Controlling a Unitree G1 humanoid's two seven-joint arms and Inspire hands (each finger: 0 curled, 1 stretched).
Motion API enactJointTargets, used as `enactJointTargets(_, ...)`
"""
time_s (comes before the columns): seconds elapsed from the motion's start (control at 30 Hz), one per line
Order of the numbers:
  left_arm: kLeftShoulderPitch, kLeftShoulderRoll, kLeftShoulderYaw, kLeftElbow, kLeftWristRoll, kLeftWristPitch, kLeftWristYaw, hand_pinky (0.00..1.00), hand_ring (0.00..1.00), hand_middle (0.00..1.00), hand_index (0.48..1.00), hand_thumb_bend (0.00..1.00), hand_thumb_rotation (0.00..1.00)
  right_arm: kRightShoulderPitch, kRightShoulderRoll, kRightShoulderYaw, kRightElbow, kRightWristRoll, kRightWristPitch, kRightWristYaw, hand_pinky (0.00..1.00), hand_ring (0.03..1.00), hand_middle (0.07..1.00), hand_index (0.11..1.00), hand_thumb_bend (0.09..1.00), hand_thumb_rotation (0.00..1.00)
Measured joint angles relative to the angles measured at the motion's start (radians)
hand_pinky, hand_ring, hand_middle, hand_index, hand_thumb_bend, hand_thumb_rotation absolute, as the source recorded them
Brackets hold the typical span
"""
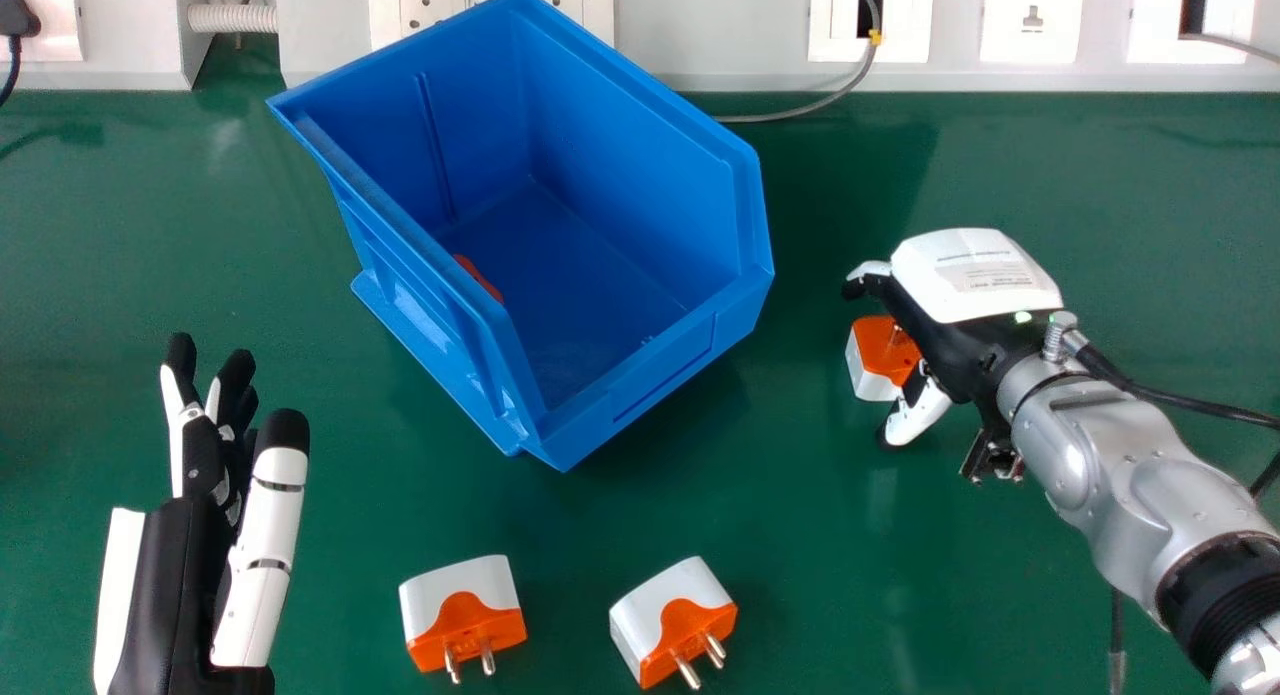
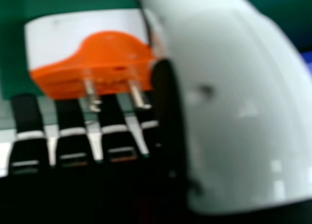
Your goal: Pick all objects and put in blue box
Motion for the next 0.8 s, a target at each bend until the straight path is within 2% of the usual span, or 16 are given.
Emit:
enactJointTargets(0.07, 0.000, 0.000, 0.001, -0.009, -0.001, 0.000, -0.001, 1.00, 1.00, 1.00, 0.999, 0.40, 0.82, -0.015, 0.005, 0.012, 0.026, -0.001, -0.001, -0.011, 0.35, 0.472, 0.578, 0.549, 0.497, 0.00)
enactJointTargets(0.17, 0.001, 0.000, 0.001, -0.019, -0.001, 0.010, 0.000, 1.00, 1.00, 0.99, 0.999, 0.38, 0.81, -0.049, 0.020, 0.022, 0.077, 0.003, 0.001, -0.004, 0.31, 0.452, 0.561, 0.538, 0.488, 0.00)
enactJointTargets(0.3, 0.009, -0.001, 0.003, -0.029, -0.001, 0.022, 0.000, 1.00, 1.00, 0.99, 0.996, 0.39, 0.79, -0.066, 0.027, 0.022, 0.113, 0.009, -0.008, -0.005, 0.31, 0.461, 0.574, 0.516, 0.485, 0.00)
enactJointTargets(0.33, 0.010, -0.001, 0.005, -0.030, -0.002, 0.022, 0.000, 1.00, 1.00, 0.99, 0.996, 0.39, 0.79, -0.066, 0.027, 0.022, 0.115, 0.009, -0.012, -0.007, 0.34, 0.444, 0.560, 0.513, 0.491, 0.00)
enactJointTargets(0.4, 0.010, -0.001, 0.009, -0.031, -0.002, 0.023, 0.001, 1.00, 1.00, 0.99, 0.997, 0.43, 0.80, -0.066, 0.027, 0.022, 0.117, 0.013, -0.019, -0.007, 0.40, 0.512, 0.596, 0.499, 0.486, 0.11)
enactJointTargets(0.47, 0.010, -0.001, 0.009, -0.034, -0.003, 0.027, 0.000, 1.00, 1.00, 0.99, 0.998, 0.42, 0.80, -0.066, 0.027, 0.020, 0.118, 0.021, -0.022, -0.007, 0.43, 0.542, 0.618, 0.495, 0.484, 0.14)
enactJointTargets(0.6, 0.010, -0.001, 0.009, -0.044, -0.004, 0.033, 0.000, 1.00, 1.00, 1.00, 1.000, 0.39, 0.79, -0.066, 0.027, 0.020, 0.118, 0.025, -0.025, -0.007, 0.43, 0.554, 0.637, 0.495, 0.482, 0.14)
enactJointTargets(0.7, 0.010, -0.001, 0.009, -0.048, -0.001, 0.035, 0.000, 1.00, 1.00, 0.99, 0.997, 0.40, 0.80, -0.066, 0.027, 0.020, 0.118, 0.030, -0.023, -0.010, 0.39, 0.535, 0.634, 0.494, 0.485, 0.13)
enactJointTargets(0.8, 0.009, -0.001, 0.009, -0.049, -0.001, 0.036, 0.000, 1.00, 1.00, 0.99, 0.993, 0.40, 0.79, -0.063, 0.027, 0.019, 0.121, 0.038, -0.024, -0.028, 0.41, 0.541, 0.630, 0.493, 0.484, 0.13)
